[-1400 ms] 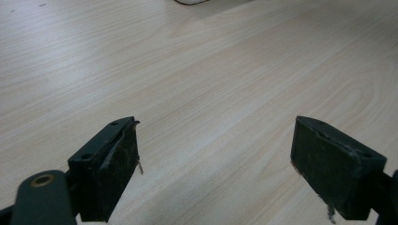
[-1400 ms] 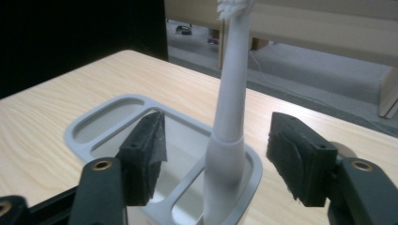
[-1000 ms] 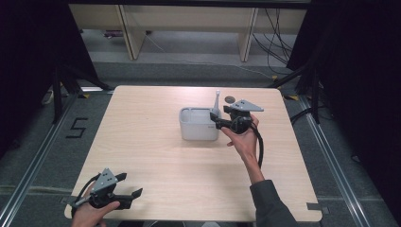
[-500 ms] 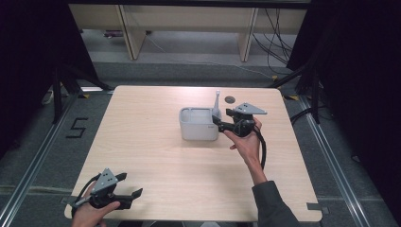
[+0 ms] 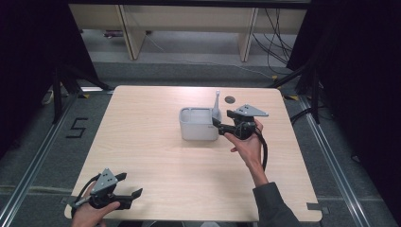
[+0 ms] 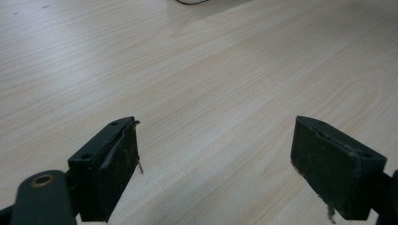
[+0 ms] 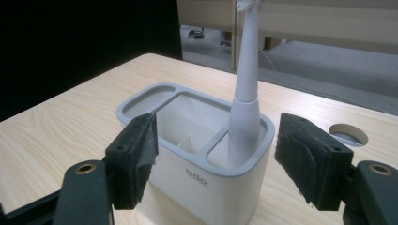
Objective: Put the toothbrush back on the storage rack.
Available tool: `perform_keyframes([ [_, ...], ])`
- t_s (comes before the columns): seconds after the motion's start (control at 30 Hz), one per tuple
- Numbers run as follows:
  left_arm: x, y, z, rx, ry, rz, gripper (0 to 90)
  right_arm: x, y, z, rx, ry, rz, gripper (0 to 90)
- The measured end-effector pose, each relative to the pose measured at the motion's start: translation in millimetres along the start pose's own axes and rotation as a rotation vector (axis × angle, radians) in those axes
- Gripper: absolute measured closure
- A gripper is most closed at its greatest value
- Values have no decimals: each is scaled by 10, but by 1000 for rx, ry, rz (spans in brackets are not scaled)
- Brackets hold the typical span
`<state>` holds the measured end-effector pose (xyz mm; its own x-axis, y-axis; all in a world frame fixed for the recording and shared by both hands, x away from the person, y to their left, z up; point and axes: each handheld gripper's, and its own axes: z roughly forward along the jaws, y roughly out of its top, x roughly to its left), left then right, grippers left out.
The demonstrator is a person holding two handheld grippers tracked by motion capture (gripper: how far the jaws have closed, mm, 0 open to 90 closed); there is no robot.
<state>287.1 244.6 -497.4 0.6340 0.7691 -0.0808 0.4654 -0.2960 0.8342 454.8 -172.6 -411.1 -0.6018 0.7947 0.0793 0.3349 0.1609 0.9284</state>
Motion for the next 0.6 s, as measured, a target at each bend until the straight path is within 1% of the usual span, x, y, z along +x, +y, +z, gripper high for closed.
perform_keyframes([
  [0.03, 1, 1, 0, -2, 1, 1, 148, 28, -5, -12, 12, 4, 28, 303],
  [0.07, 2, 3, -2, -2, 0, 6, 148, 9, -7, -7, 1, -2, -7, 301],
  [0.1, -1, 4, -5, 0, 3, 4, 148, 27, -12, -8, 13, 15, 12, 298],
  [0.17, -8, 4, 0, -7, 0, -3, 148, 39, -19, -13, 14, 6, 1, 297],
  [0.23, -10, 4, 0, -8, -1, -4, 148, 59, -24, -11, 22, 17, 1, 296],
  [0.3, -1, 5, -6, 0, 0, 6, 148, 93, -26, -13, 27, 18, 10, 292],
  [0.33, 0, 4, -5, -1, 1, 4, 148, 90, -24, -12, 25, 12, -11, 292],
  [0.37, 0, 4, -6, -1, 2, 4, 148, 111, -25, -15, 35, 16, -2, 292],
  [0.4, 1, 4, -6, -2, 1, 4, 148, 128, -29, -3, 33, 32, -13, 291],
  [0.5, 1, 4, -6, 0, 1, 5, 148, 156, -37, 0, 37, 38, -9, 288],
  [0.53, -1, 5, -6, -1, 1, 5, 148, 168, -38, -12, 43, 29, -12, 286],
  [0.6, 2, 6, -6, 1, 4, 8, 148, 202, -49, -16, 56, 45, -6, 283],
])
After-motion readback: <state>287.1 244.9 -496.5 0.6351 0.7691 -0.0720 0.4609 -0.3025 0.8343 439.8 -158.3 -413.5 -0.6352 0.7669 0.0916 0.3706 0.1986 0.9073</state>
